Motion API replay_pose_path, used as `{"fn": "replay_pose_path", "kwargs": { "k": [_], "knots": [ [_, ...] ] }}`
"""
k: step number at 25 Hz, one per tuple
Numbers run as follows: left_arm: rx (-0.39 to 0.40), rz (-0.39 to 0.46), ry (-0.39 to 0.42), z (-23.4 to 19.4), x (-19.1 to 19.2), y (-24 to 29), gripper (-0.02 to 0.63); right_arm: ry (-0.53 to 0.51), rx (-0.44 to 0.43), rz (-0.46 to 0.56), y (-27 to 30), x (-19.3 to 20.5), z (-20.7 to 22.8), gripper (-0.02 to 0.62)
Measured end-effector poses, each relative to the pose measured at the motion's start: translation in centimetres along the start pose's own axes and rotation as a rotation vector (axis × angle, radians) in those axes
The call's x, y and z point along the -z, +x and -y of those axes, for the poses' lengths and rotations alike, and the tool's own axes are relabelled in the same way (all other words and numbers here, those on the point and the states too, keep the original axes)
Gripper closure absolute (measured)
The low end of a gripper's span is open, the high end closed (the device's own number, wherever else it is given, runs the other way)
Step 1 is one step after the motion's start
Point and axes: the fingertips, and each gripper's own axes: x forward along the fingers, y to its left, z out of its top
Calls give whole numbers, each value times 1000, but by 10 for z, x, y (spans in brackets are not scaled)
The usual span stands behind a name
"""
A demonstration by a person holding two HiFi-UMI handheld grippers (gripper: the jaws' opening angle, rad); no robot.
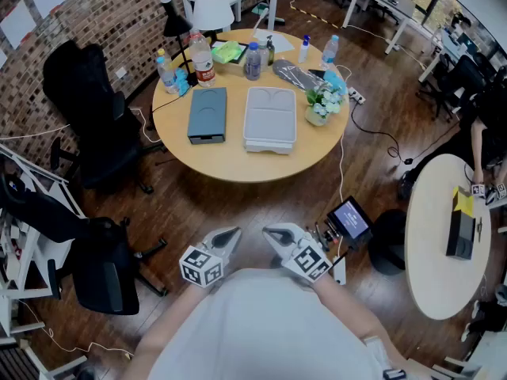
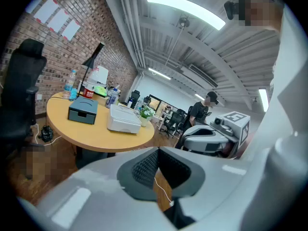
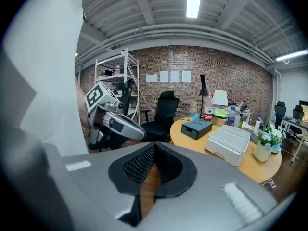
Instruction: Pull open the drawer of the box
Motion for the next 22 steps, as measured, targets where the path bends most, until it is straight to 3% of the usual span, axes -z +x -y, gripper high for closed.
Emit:
{"fn": "replay_pose_path", "kwargs": {
  "k": [9, 15, 22],
  "knots": [
    [-37, -11, -16, -9, -32, 97, 600, -24, -42, 32, -18, 10, 100, 592],
    [-60, -44, 18, -5, -49, 135, 600, 11, -70, 65, -29, 12, 135, 592],
    [-124, -37, -31, -11, -61, 170, 600, 1, -100, 61, -33, 16, 171, 592]
  ]
}}
